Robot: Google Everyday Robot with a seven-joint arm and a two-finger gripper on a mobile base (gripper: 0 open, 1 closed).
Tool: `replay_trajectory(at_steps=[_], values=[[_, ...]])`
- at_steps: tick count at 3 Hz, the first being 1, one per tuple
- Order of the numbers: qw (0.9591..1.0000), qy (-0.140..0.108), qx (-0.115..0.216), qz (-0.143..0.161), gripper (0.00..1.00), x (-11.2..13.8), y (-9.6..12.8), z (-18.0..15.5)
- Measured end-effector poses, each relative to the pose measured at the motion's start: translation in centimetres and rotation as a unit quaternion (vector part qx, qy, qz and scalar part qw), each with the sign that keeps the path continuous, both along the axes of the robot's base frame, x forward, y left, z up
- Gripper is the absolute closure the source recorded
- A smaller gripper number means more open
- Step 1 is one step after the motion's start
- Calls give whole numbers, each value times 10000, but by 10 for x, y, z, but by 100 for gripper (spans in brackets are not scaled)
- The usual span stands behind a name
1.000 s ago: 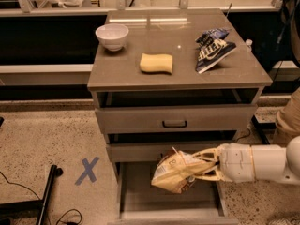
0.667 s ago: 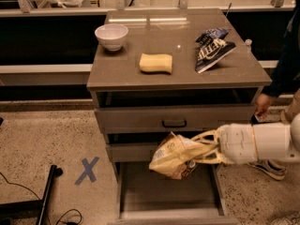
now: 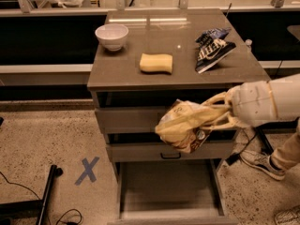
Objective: Pick brown chip bag from bottom drawer and place on counter
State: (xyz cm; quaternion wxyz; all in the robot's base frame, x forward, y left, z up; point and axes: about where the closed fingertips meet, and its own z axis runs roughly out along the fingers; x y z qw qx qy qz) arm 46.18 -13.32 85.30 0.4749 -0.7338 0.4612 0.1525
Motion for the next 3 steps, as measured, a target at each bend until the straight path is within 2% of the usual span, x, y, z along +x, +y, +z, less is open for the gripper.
replay_trajectory(at_steps=[1, 2, 3], values=[[9999, 73, 35, -90, 100, 14, -16, 44], [9994, 47, 62, -325, 100, 44, -15, 96], [9994, 47, 62, -325, 100, 44, -15, 96]])
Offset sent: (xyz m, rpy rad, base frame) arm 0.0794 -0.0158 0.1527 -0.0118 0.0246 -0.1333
